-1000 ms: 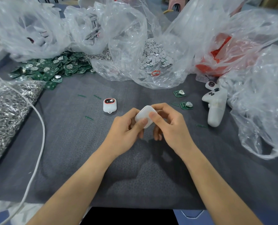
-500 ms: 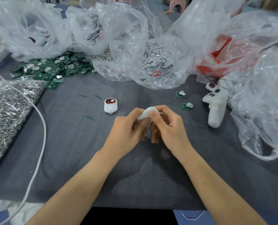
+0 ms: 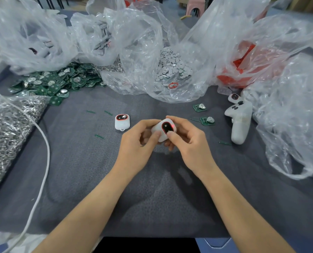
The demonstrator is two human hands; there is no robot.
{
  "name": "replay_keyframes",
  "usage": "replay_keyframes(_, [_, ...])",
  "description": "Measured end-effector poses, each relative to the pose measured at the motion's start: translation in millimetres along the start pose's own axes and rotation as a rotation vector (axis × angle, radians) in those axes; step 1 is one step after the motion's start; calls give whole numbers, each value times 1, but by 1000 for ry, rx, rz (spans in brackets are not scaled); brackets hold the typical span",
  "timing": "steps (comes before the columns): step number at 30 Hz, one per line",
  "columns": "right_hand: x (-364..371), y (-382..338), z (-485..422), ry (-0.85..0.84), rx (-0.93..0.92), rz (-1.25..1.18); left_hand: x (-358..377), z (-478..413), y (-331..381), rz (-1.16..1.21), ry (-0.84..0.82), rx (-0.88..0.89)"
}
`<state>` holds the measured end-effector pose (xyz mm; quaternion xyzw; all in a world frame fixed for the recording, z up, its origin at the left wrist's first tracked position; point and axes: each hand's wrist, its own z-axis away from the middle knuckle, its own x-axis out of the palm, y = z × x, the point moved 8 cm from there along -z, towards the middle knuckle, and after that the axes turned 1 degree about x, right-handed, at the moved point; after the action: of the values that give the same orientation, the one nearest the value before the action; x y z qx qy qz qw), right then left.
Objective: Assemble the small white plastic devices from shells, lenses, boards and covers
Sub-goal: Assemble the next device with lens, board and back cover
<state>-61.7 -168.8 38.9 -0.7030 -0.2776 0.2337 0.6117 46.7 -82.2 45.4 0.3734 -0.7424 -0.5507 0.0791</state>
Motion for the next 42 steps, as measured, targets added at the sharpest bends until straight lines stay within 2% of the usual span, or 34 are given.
replay_keyframes(4, [-1,-1,0,24,-7,23,5,0,-4,141,-61,-41])
replay_keyframes(14, [-5,-1,-1,19,1,140,15,1,-16,192,-165,-103])
replay_keyframes(19, [3,-3,1,-34,-70,310,15,0,-17,218,-130,-123])
replay_keyframes(22, [8,-3,2,-54,-59,195,15,-1,-14,266,-142,-133])
replay_keyframes(27, [11,1,2,-106,26,4,16,2,-3,525,-226,-160])
replay_keyframes(30, [14,3,3,-144,101,-68,19,3,-6,518,-228,-183])
replay_keyframes(33, [20,2,5,-223,135,-42,18,5,-2,444,-200,-135])
replay_keyframes(36, [26,-6,6,-250,62,12,17,6,4,441,-164,-109])
replay_keyframes(42, [22,-9,9,-187,-1,36,33,11,-4,480,-269,-313])
